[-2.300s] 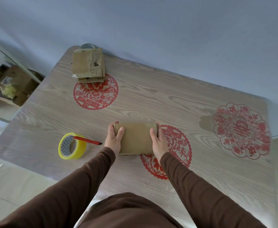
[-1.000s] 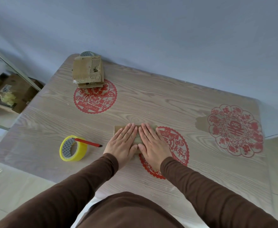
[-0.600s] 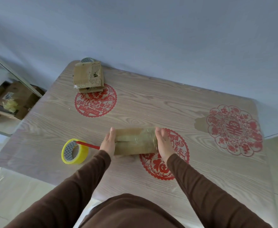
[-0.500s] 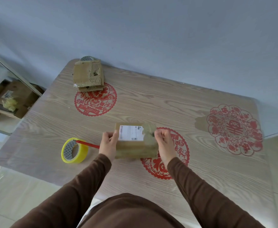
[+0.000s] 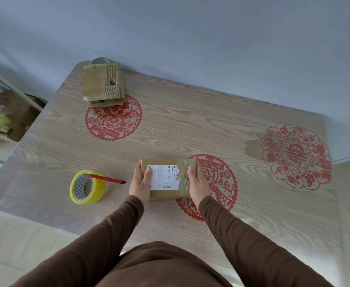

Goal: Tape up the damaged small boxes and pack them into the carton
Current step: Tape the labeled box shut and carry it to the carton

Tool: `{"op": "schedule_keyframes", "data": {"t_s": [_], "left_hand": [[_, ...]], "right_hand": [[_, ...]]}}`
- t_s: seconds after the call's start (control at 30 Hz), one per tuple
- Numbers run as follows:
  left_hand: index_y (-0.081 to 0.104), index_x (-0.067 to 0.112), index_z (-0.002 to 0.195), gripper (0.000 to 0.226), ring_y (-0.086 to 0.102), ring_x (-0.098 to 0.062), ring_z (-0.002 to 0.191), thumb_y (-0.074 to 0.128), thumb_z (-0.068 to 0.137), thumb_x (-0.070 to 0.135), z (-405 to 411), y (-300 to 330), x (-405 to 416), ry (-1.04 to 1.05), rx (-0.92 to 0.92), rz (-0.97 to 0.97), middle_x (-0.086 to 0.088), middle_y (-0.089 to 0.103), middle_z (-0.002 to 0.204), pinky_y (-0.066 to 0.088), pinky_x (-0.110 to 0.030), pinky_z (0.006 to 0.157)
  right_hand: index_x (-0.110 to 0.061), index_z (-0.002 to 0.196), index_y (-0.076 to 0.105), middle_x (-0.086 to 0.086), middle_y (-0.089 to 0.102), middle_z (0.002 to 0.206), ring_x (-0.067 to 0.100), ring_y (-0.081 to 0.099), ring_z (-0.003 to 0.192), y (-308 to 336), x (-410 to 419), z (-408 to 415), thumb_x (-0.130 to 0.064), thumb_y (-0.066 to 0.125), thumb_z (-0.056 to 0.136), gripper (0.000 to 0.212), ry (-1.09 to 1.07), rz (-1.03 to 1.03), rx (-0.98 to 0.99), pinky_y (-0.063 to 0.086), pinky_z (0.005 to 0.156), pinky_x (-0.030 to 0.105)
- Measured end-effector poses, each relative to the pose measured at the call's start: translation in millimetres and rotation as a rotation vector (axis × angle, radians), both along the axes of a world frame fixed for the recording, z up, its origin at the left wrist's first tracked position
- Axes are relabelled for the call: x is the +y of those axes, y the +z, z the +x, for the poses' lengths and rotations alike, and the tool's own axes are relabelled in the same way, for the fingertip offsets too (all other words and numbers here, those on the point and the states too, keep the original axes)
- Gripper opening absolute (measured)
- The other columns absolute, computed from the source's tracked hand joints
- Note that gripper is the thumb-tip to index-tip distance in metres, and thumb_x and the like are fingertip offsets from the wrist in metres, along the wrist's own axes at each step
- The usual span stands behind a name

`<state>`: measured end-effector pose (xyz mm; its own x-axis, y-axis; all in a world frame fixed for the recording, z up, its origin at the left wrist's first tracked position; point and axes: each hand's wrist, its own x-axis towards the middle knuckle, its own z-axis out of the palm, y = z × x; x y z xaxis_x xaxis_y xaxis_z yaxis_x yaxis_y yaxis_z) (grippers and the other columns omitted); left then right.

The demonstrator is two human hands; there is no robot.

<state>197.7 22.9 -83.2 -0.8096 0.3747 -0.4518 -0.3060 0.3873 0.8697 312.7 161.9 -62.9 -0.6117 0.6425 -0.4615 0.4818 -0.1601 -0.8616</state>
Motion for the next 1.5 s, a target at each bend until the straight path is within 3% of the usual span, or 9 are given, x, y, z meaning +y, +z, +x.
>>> {"op": "schedule_keyframes", "data": {"t_s": [0.2, 0.37, 0.5, 0.7, 0.8, 0.87, 1.0, 1.13, 1.5], "left_hand": [[0.04, 0.035, 0.143, 0.041, 0.064, -0.017, 0.094, 0.049, 0.104, 0.041, -5, 2, -2, -0.032, -0.005, -0.016, 0.001, 0.067, 0.109, 0.055, -0.036, 0.086], [0.054, 0.014, 0.106, 0.023, 0.059, -0.015, 0.078, 0.066, 0.096, 0.03, 2, 23, -10, -0.069, 0.03, -0.09, 0.002, 0.062, 0.087, 0.049, -0.019, 0.065], [0.055, 0.013, 0.095, 0.039, 0.056, -0.013, 0.072, 0.075, 0.086, 0.044, 44, 26, -35, -0.241, 0.038, -0.299, 0.003, 0.062, 0.085, 0.042, -0.025, 0.062], [0.053, 0.023, 0.116, 0.059, 0.065, -0.016, 0.089, 0.07, 0.078, 0.065, 89, 25, -41, -0.395, -0.027, -0.236, -0.001, 0.065, 0.103, 0.05, -0.026, 0.071], [0.05, 0.024, 0.131, 0.072, 0.063, -0.018, 0.099, 0.066, 0.075, 0.066, 87, 23, -37, -0.368, -0.023, -0.165, -0.003, 0.062, 0.112, 0.049, -0.026, 0.077], [0.051, 0.022, 0.134, 0.058, 0.064, -0.021, 0.104, 0.072, 0.086, 0.047, 86, 19, -34, -0.372, -0.086, -0.096, -0.007, 0.064, 0.119, 0.05, -0.024, 0.078], [0.051, 0.019, 0.136, 0.052, 0.066, -0.021, 0.105, 0.074, 0.09, 0.025, 95, 15, -34, -0.409, -0.094, -0.037, -0.008, 0.067, 0.123, 0.054, -0.032, 0.088], [0.049, 0.016, 0.139, 0.058, 0.066, -0.023, 0.109, 0.074, 0.087, 0.027, 120, 21, -37, -0.432, -0.054, 0.009, -0.006, 0.067, 0.122, 0.054, -0.041, 0.097], [0.048, 0.028, 0.132, 0.044, 0.063, -0.016, 0.11, 0.069, 0.094, 0.022, 258, 47, 14, -0.587, 0.001, 0.086, 0.005, 0.065, 0.121, 0.052, -0.035, 0.096]], "right_hand": [[-0.028, 0.16, 0.017, -0.003, 0.024, 0.165, 0.015, 0.027, 0.15, -4, 5, 1, -0.049, 0.033, 0.106, 0.06, 0.041, 0.06, -0.049, 0.02, 0.113, 0.018], [-0.024, 0.15, 0.043, -0.001, 0.055, 0.146, 0.019, 0.053, 0.132, 8, 34, 0, -0.063, 0.045, 0.098, 0.065, 0.154, 0.313, -0.278, 0.042, 0.108, 0.035], [-0.023, 0.144, 0.048, 0.001, 0.052, 0.145, 0.02, 0.046, 0.134, 14, 40, 16, -0.054, 0.068, 0.088, 0.067, -0.107, 0.382, -0.18, 0.039, 0.112, 0.041], [-0.025, 0.152, 0.032, 0.0, 0.04, 0.156, 0.02, 0.04, 0.141, 3, -16, 75, -0.064, 0.06, 0.086, 0.081, -0.379, -0.004, -0.06, 0.033, 0.118, 0.049], [-0.02, 0.129, 0.049, -0.002, 0.061, 0.126, 0.022, 0.057, 0.121, 2, -48, 102, -0.054, 0.059, 0.094, 0.05, -0.444, -0.077, -0.053, 0.044, 0.103, 0.038], [-0.023, 0.118, 0.052, -0.006, 0.065, 0.113, 0.019, 0.061, 0.111, 5, -64, 111, -0.037, 0.061, 0.099, 0.026, -0.44, -0.107, -0.009, 0.045, 0.092, 0.029], [-0.024, 0.123, 0.056, -0.001, 0.065, 0.127, 0.016, 0.061, 0.115, 13, -85, 127, -0.023, 0.062, 0.098, 0.025, -0.387, -0.108, 0.008, 0.048, 0.1, 0.033], [-0.023, 0.128, 0.058, -0.007, 0.066, 0.125, 0.012, 0.061, 0.116, 21, -92, 154, -0.025, 0.063, 0.096, 0.033, -0.433, -0.073, 0.001, 0.048, 0.103, 0.035], [-0.016, 0.133, 0.061, -0.003, 0.069, 0.126, 0.007, 0.065, 0.111, 47, -69, 299, -0.013, 0.064, 0.095, 0.038, -0.641, -0.044, 0.169, 0.052, 0.099, 0.027]]}}
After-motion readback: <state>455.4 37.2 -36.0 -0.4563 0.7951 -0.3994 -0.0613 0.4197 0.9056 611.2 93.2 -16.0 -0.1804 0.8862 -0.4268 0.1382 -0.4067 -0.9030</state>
